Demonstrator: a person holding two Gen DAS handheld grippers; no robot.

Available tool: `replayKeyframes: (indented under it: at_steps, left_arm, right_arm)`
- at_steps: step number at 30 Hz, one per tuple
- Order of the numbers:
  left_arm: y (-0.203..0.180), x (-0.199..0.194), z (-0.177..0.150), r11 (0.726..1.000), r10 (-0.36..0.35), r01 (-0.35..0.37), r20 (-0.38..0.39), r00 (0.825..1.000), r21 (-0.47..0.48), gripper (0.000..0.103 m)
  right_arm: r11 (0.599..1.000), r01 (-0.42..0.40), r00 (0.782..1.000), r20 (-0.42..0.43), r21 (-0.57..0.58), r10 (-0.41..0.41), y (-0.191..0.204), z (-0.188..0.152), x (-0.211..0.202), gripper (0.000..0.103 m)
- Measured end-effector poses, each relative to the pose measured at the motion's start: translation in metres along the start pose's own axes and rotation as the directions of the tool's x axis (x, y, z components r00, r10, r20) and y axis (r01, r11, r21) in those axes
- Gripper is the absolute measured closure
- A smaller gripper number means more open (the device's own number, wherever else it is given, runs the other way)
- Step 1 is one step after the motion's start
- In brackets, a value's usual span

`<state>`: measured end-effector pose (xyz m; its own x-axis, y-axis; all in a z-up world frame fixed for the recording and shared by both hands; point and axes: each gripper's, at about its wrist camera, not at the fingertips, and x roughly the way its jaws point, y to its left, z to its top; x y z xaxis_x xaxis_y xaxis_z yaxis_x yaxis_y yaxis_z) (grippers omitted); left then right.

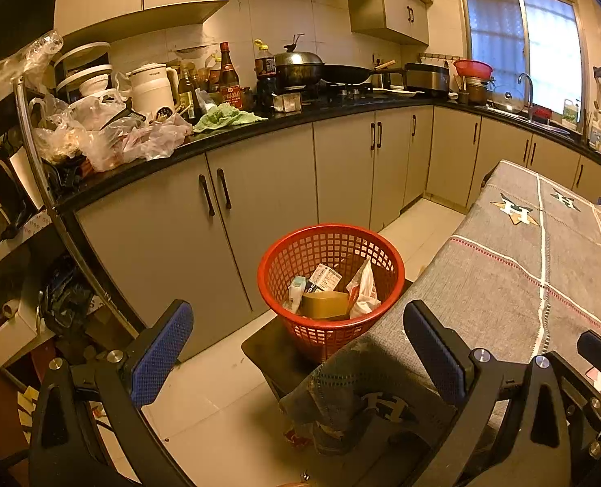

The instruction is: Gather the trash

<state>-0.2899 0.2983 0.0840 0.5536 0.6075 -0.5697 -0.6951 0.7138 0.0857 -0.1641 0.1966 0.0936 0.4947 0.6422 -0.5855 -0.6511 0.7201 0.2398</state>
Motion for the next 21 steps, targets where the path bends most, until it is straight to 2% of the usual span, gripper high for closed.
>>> replayKeyframes:
  at_steps: [6, 21]
  left_arm:
    - [0.0, -0.0002, 0.0003, 1.0, 0.001, -0.001, 0.0, 1.0, 0.001, 0.0]
    - [-0.0015, 0.004, -0.0063, 1.0, -0.002, 0.002, -0.008, 1.0, -0.002, 0.0]
  right_arm:
    - [0.999, 0.032, 0.999, 0.011, -0.029, -0.032, 0.0042, -0.0013, 0.0001, 0.026]
    - [0.998, 0.039, 0.999, 0.008, -0.039, -0.038, 0.0052, -0.003, 0.003, 0.025]
